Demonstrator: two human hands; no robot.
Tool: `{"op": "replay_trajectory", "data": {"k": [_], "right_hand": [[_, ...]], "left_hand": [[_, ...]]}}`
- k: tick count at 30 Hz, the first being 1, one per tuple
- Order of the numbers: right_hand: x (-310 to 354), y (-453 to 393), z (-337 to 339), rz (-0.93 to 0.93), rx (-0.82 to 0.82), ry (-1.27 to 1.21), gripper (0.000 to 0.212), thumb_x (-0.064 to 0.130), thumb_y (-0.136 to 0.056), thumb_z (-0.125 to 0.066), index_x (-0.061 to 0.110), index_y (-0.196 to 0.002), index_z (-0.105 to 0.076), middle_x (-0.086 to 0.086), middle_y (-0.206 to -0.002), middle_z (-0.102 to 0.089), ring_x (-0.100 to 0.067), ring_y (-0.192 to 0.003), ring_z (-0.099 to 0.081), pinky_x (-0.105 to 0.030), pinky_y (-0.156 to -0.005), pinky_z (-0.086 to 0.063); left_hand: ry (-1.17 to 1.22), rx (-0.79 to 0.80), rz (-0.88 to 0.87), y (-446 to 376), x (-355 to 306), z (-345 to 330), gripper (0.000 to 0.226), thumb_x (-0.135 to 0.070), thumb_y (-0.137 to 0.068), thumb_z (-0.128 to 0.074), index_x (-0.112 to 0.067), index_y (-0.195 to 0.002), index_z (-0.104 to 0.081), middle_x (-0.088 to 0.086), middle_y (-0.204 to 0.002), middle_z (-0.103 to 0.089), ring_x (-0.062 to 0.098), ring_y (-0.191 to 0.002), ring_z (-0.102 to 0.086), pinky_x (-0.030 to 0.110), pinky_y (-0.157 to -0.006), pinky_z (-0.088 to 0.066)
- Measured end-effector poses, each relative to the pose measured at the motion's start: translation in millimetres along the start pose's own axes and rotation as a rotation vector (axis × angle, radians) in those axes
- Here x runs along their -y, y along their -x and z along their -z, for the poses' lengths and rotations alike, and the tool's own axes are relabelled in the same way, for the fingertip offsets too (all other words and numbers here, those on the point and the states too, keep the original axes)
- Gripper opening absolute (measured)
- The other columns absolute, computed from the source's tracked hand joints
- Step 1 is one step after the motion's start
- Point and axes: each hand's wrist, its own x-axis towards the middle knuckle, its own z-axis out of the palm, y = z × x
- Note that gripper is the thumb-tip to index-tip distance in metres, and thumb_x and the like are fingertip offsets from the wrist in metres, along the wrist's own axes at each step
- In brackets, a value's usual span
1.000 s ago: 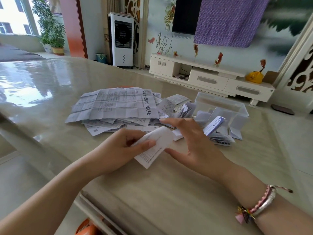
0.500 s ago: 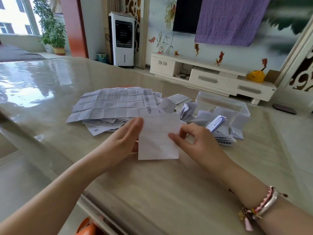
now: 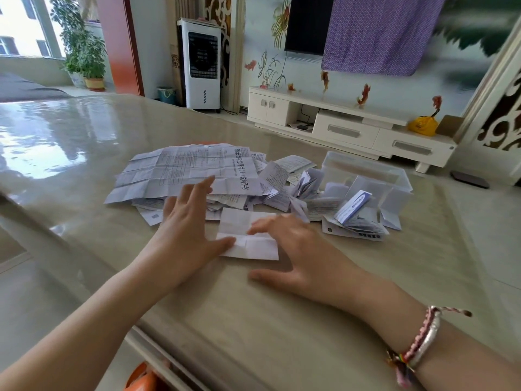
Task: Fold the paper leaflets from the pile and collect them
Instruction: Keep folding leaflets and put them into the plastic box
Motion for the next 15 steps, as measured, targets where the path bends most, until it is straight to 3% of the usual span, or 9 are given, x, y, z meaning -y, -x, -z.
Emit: {"op": "replay_trajectory", "data": {"k": [4, 6, 8, 10, 12, 15], "right_hand": [[1.1, 1.0, 1.0, -0.039, 0.020, -0.023, 0.048, 0.045, -0.088, -0.064, 0.020, -0.128, -0.054, 0.008, -0.125, -0.059, -0.005, -0.114, -0.050, -0.018, -0.096, -0.036], [2.1, 0.2, 1.6, -0.040, -0.004, 0.011, 0.037, 0.037, -0.090, -0.062, 0.020, -0.123, -0.058, 0.005, -0.116, -0.064, -0.008, -0.107, -0.054, -0.018, -0.090, -0.038], [2.1, -0.5, 2.1, -0.060, -0.032, 0.006, 0.027, 0.032, -0.091, -0.059, 0.022, -0.116, -0.062, 0.005, -0.107, -0.067, -0.011, -0.101, -0.058, -0.024, -0.089, -0.042], [1.7, 0.0, 3.8, -0.120, -0.063, -0.064, 0.016, 0.030, -0.093, -0.059, 0.024, -0.105, -0.067, 0.007, -0.097, -0.070, -0.010, -0.093, -0.062, -0.028, -0.085, -0.045], [0.3, 1.2, 7.1, -0.179, -0.105, -0.172, 0.009, 0.025, -0.092, -0.062, 0.023, -0.095, -0.070, 0.010, -0.089, -0.070, -0.004, -0.088, -0.063, -0.022, -0.082, -0.046], [-2.0, 3.1, 11.7, -0.255, -0.170, -0.360, 0.008, 0.016, -0.091, -0.064, 0.017, -0.085, -0.070, 0.007, -0.081, -0.070, -0.002, -0.081, -0.064, -0.015, -0.079, -0.046]], "left_hand": [[0.132, 0.041, -0.170, 0.7, -3.5, 11.4, 0.039, -0.020, -0.080, -0.074, -0.032, -0.114, -0.059, -0.016, -0.109, -0.062, 0.000, -0.098, -0.057, 0.016, -0.085, -0.043], [0.199, 0.149, -0.165, 4.5, -7.0, 13.2, 0.023, -0.030, -0.081, -0.074, -0.032, -0.103, -0.066, -0.018, -0.094, -0.070, -0.005, -0.092, -0.061, 0.013, -0.082, -0.044], [0.227, 0.225, -0.142, 6.5, -9.0, 11.6, 0.038, -0.055, -0.070, -0.074, -0.034, -0.101, -0.067, -0.026, -0.094, -0.067, -0.008, -0.093, -0.060, 0.010, -0.082, -0.042], [0.168, 0.239, -0.168, 6.3, -8.0, 9.1, 0.050, -0.064, -0.060, -0.071, -0.037, -0.102, -0.065, -0.031, -0.098, -0.063, -0.008, -0.095, -0.058, 0.005, -0.078, -0.038], [0.131, 0.220, -0.168, 6.1, -5.9, 7.3, 0.041, -0.046, -0.067, -0.081, -0.036, -0.104, -0.066, -0.027, -0.094, -0.065, -0.007, -0.096, -0.056, 0.002, -0.077, -0.036], [0.161, 0.149, -0.158, 5.3, -6.1, 5.8, 0.024, -0.022, -0.078, -0.076, -0.033, -0.097, -0.069, -0.019, -0.087, -0.069, -0.005, -0.088, -0.059, 0.006, -0.074, -0.039]]}}
